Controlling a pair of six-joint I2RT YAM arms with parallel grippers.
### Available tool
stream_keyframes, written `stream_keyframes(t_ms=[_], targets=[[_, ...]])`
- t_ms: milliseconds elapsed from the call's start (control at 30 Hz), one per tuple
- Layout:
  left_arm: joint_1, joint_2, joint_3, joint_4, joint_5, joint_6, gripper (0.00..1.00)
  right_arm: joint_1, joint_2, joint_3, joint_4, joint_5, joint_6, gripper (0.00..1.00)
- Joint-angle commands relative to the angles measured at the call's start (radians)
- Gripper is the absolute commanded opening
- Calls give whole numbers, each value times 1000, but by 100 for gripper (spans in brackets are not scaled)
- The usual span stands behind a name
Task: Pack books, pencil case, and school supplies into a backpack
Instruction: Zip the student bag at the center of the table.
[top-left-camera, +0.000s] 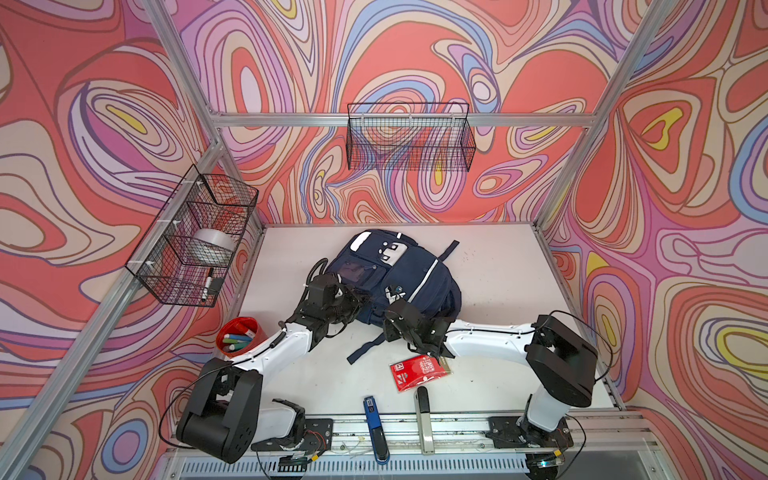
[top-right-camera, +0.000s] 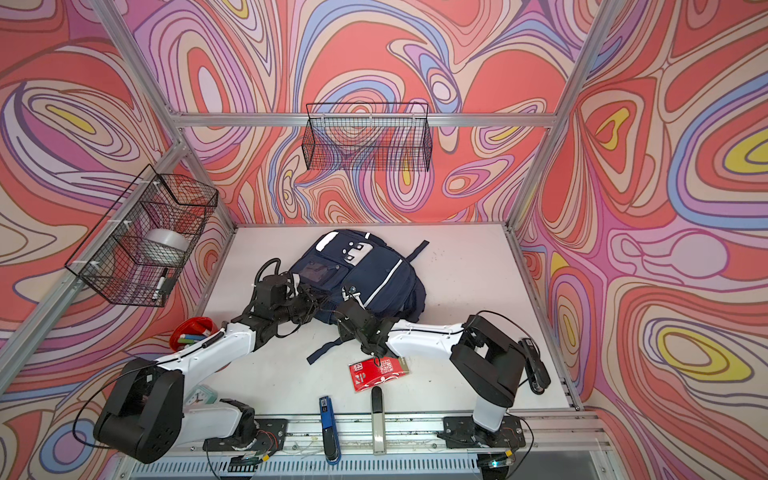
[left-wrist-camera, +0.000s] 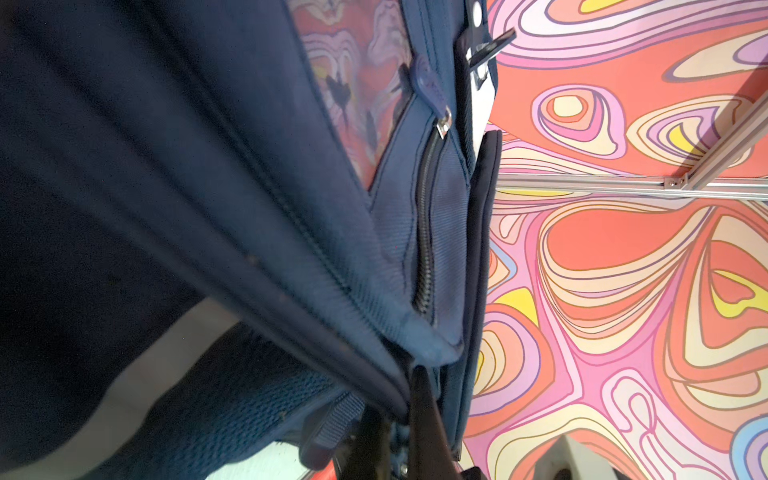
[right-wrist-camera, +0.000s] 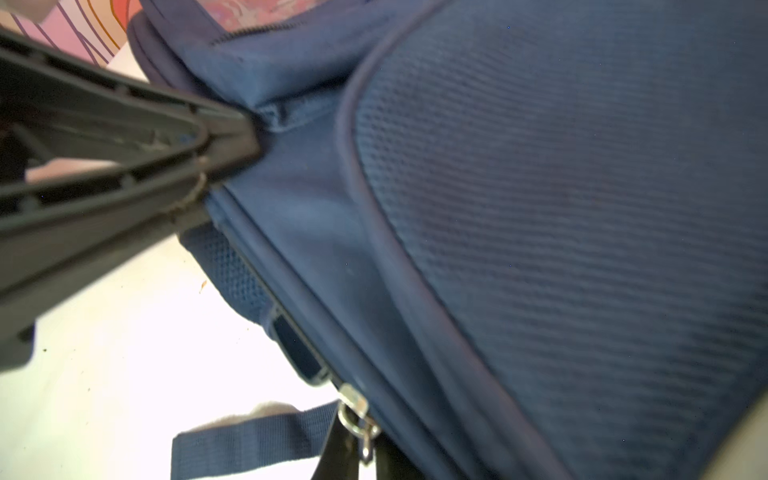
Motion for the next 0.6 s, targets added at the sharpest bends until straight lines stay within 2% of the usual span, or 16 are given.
stream_keyframes(t_ms=[0, 233, 367, 567], targets=[[45, -34, 5, 5, -38, 34, 0, -25, -73, -48, -101, 8, 26, 0], [81, -16, 8, 7, -34, 50, 0, -102, -220, -166, -155, -83, 8, 0], [107, 2, 17, 7, -25, 61, 0, -203, -292, -225, -167, -170, -48, 0], [116, 16, 30, -7, -23, 73, 0, -343, -309, -230, -201, -199, -156, 0]])
